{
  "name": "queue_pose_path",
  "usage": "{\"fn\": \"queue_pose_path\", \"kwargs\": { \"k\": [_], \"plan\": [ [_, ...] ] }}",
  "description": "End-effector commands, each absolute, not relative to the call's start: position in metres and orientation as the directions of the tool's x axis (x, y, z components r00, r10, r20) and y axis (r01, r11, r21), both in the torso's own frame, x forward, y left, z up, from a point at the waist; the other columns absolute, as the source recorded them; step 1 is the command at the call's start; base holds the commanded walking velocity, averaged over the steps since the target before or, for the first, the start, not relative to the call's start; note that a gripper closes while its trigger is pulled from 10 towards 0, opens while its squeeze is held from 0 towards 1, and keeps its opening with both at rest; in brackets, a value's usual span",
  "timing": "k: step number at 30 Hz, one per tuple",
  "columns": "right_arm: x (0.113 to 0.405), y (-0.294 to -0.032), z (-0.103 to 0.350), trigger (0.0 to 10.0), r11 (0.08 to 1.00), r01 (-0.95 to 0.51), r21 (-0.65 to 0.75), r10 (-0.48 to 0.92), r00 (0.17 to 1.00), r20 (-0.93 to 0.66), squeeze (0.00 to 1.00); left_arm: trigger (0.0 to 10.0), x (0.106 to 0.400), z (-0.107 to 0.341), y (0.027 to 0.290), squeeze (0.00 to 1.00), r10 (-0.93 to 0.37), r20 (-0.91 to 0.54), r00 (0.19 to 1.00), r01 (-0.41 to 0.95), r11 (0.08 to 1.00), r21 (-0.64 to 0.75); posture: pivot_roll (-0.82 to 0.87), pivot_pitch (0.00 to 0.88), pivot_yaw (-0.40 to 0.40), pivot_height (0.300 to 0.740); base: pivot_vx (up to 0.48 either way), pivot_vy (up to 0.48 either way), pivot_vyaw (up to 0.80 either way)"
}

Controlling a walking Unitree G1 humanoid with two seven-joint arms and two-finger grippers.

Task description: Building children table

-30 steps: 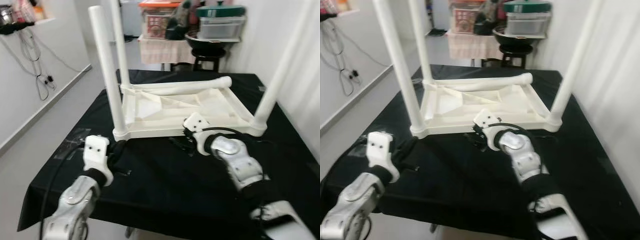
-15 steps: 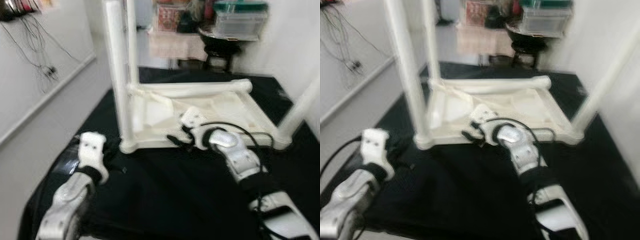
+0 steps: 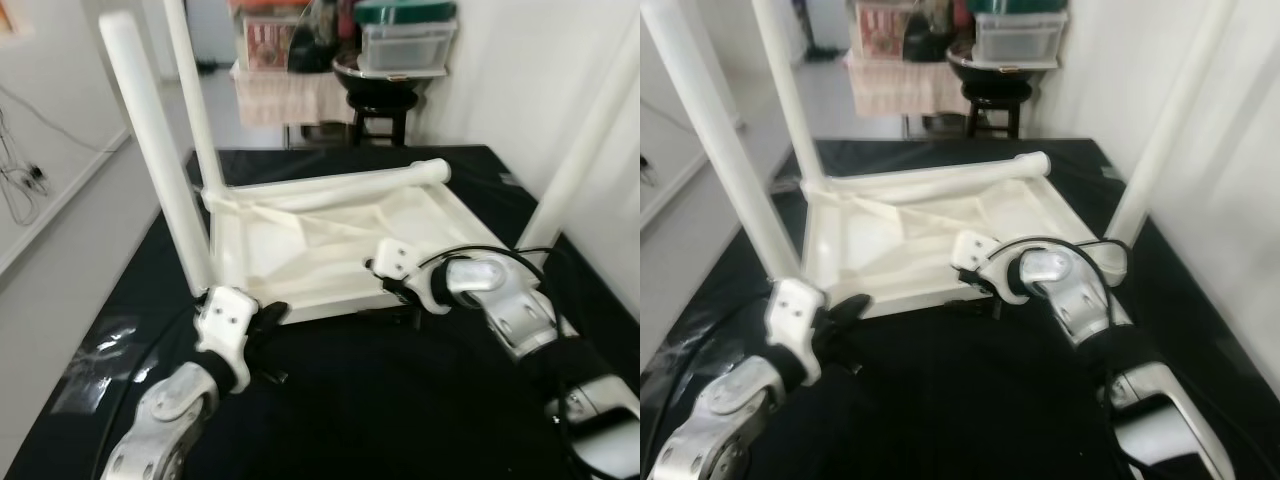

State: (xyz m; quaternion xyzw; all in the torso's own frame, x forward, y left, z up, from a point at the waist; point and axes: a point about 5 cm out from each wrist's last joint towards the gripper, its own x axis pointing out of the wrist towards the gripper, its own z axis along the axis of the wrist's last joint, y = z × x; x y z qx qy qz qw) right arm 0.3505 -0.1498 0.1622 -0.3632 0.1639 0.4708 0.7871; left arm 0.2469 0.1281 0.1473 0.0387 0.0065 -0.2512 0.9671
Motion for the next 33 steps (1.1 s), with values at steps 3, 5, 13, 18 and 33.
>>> {"fn": "queue_pose_path", "kwargs": {
  "k": [3,5,13,18,33],
  "plan": [
    [0.359,-0.144,0.160,10.0,0.301,-0.853,-0.425,0.559,0.519,-0.646,0.00,10.0,0.244,0.141,0.131,0.00,-0.488,-0.082,0.869,0.494,0.865,0.087,-0.04,0.000,-0.029,0.740,0.000,0.000,0.00],
    [0.364,-0.143,0.158,10.0,0.316,-0.851,-0.420,0.527,0.526,-0.668,0.00,10.0,0.242,0.140,0.131,0.00,-0.492,-0.093,0.866,0.500,0.861,0.093,-0.03,0.000,-0.031,0.740,0.000,0.000,0.00],
    [0.384,-0.128,0.153,10.0,0.401,-0.816,-0.416,0.408,0.566,-0.717,0.00,10.0,0.235,0.137,0.149,0.00,-0.364,-0.115,0.924,0.378,0.916,0.136,0.00,0.000,-0.052,0.740,0.000,0.000,0.00],
    [0.388,-0.120,0.155,10.0,0.385,-0.808,-0.447,0.383,0.580,-0.719,0.00,10.0,0.231,0.139,0.156,0.00,-0.315,-0.113,0.942,0.328,0.935,0.131,0.01,0.002,-0.057,0.740,0.000,0.000,0.00],
    [0.394,-0.106,0.167,8.1,0.204,-0.840,-0.502,0.274,0.541,-0.795,0.00,10.0,0.217,0.145,0.159,0.00,-0.297,-0.118,0.947,0.311,0.943,0.121,0.03,0.082,-0.095,0.740,0.000,0.000,0.00]
  ]
}}
